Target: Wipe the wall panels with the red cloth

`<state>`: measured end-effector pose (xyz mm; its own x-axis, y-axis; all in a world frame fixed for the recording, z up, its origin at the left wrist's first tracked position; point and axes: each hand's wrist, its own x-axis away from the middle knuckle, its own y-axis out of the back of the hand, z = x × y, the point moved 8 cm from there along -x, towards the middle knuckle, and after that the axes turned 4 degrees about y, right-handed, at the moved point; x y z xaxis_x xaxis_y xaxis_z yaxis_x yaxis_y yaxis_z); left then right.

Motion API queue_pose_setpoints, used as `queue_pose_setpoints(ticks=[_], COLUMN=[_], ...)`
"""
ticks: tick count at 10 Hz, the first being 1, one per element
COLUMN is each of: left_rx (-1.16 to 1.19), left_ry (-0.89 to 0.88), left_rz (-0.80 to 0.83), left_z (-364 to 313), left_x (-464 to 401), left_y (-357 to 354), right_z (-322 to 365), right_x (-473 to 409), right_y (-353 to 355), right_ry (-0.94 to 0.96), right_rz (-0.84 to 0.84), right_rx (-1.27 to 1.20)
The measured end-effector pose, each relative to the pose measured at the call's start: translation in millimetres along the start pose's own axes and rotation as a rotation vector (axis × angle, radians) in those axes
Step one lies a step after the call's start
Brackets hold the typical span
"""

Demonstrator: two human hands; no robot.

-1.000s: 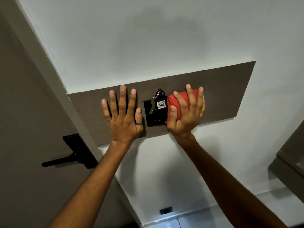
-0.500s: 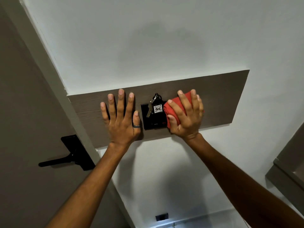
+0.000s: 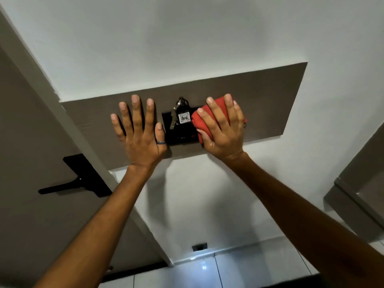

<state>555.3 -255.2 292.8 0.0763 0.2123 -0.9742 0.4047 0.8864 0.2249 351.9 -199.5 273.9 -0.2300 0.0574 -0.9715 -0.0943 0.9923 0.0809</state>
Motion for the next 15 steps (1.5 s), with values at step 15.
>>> queue_pose_setpoints(ticks=[15], left_rx=[0.265], left_ry=[-0.187], left_rz=[1.131], left_z=[-596], left_x=[258], left_y=[-84], right_z=[-433], right_x=[451], right_y=[277], right_ry=[-0.801], right_rz=[1.310], right_rx=[0.090])
